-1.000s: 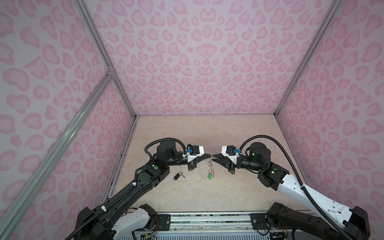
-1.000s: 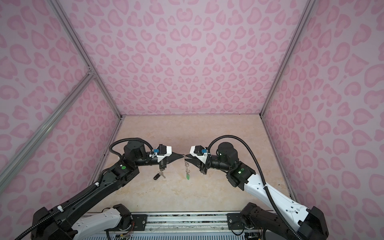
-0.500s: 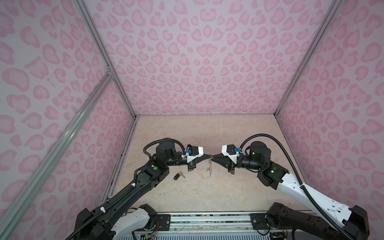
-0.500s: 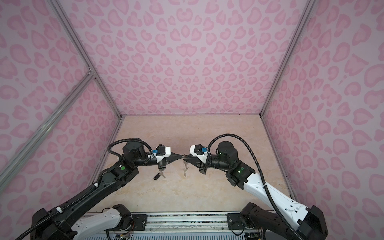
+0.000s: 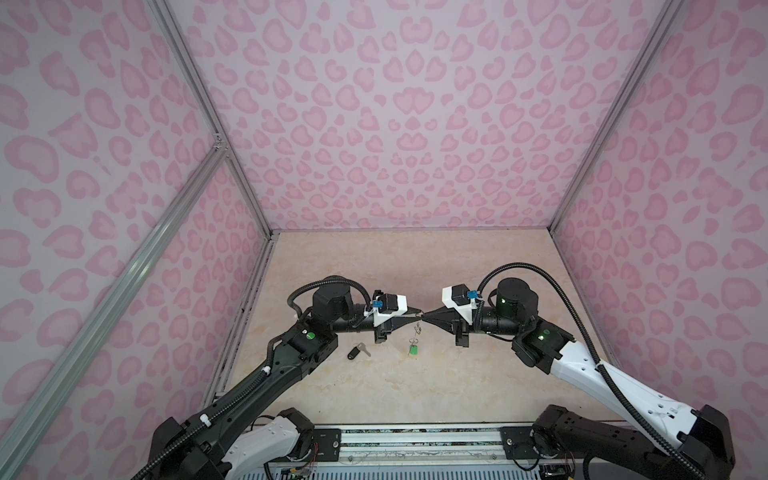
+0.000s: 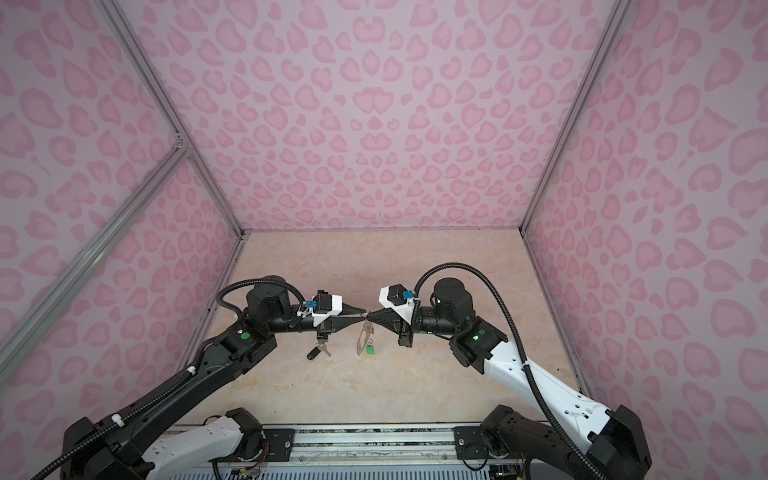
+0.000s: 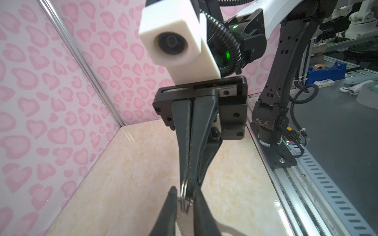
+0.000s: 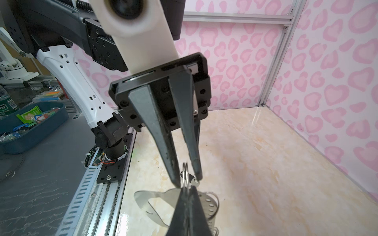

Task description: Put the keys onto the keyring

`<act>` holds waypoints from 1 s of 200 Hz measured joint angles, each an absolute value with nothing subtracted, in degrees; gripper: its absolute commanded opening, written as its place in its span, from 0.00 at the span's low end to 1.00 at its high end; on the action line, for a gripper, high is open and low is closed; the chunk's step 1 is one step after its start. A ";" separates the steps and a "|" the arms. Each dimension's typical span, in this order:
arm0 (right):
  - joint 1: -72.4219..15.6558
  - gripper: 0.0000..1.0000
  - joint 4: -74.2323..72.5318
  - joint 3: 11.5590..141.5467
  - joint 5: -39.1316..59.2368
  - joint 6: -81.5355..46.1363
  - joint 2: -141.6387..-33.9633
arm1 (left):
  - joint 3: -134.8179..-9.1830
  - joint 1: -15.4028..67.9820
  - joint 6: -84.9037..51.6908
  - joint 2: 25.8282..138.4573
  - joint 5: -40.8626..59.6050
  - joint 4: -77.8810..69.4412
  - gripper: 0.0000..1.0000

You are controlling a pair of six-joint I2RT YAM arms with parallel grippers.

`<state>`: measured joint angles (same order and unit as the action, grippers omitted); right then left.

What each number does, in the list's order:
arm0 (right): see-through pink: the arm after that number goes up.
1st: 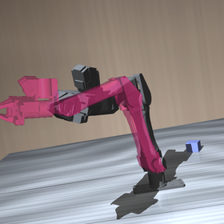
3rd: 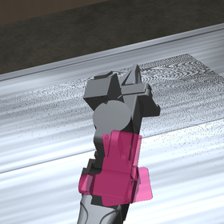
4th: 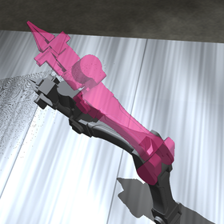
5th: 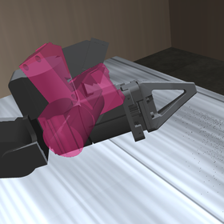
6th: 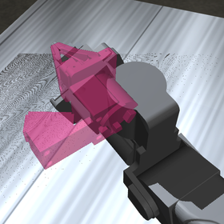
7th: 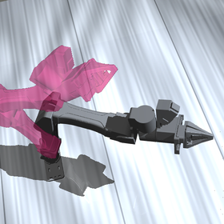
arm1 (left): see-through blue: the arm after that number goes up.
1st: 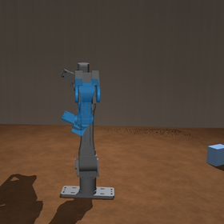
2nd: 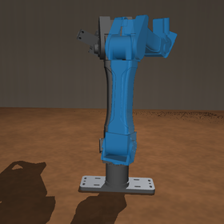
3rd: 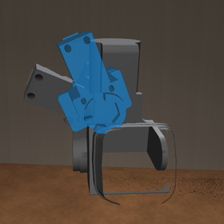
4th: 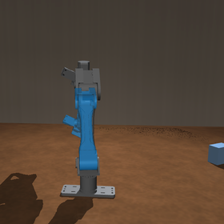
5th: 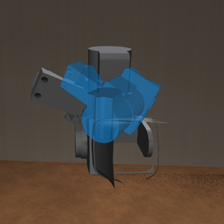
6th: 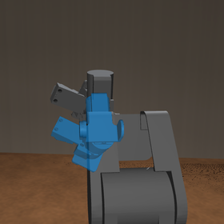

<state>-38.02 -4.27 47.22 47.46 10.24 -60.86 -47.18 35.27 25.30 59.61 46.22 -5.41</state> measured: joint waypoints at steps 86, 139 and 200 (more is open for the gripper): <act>-37.67 0.00 12.82 55.57 46.57 17.85 -65.89 | -55.42 39.18 38.98 58.67 32.71 12.27 0.27; -38.48 0.00 15.53 56.53 46.52 19.33 -67.13 | -56.99 41.45 41.19 60.73 28.21 17.47 0.26; -39.42 0.00 17.02 57.43 46.48 20.75 -67.88 | -57.56 42.78 41.63 61.98 25.52 20.23 0.17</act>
<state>-39.42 17.02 57.43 46.48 20.75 -67.88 -57.56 42.78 41.63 61.98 25.52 20.23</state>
